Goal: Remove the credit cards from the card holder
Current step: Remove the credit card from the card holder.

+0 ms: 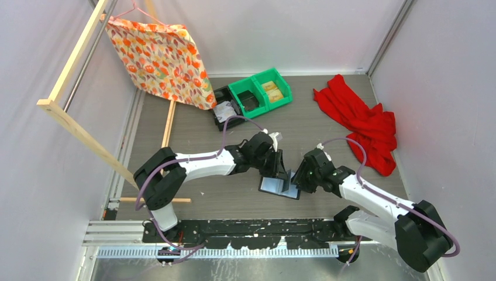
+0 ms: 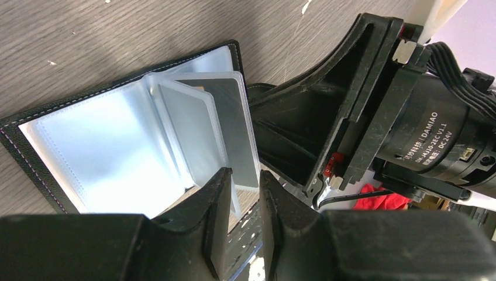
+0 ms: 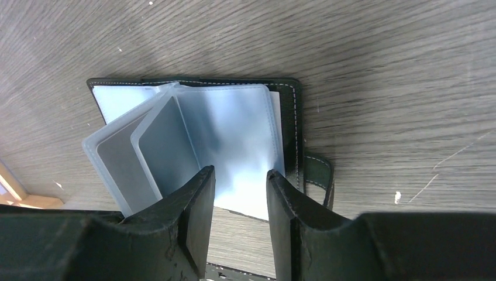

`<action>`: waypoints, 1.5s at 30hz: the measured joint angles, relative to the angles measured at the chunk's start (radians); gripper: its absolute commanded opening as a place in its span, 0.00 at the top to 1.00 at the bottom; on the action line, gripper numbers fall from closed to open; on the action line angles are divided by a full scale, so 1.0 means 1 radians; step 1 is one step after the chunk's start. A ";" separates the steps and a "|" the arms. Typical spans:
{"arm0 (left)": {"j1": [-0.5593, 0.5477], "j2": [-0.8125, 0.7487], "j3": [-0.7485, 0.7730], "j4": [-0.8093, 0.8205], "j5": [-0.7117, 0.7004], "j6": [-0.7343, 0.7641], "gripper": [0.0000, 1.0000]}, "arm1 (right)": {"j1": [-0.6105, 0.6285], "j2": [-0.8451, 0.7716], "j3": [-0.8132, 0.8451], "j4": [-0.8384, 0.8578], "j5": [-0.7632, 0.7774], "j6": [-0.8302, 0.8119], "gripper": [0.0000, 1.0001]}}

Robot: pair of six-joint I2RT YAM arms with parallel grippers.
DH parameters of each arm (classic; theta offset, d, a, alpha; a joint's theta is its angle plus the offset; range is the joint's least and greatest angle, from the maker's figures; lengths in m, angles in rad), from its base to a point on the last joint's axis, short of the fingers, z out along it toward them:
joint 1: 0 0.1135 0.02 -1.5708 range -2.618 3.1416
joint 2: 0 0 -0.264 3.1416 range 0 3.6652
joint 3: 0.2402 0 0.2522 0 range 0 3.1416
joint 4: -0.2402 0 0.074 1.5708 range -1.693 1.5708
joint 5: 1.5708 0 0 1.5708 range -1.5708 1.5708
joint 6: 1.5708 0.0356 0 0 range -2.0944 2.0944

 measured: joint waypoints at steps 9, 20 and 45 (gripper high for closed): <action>0.000 0.000 0.020 -0.062 -0.042 0.039 0.74 | 0.000 -0.070 -0.026 -0.033 0.055 0.018 0.59; 0.000 -0.005 0.041 -0.248 -0.228 0.074 0.74 | 0.000 -0.221 -0.042 -0.185 0.119 0.019 0.63; 0.014 0.124 0.070 -0.041 0.002 -0.062 0.75 | 0.000 -0.153 0.035 -0.199 0.222 0.014 0.96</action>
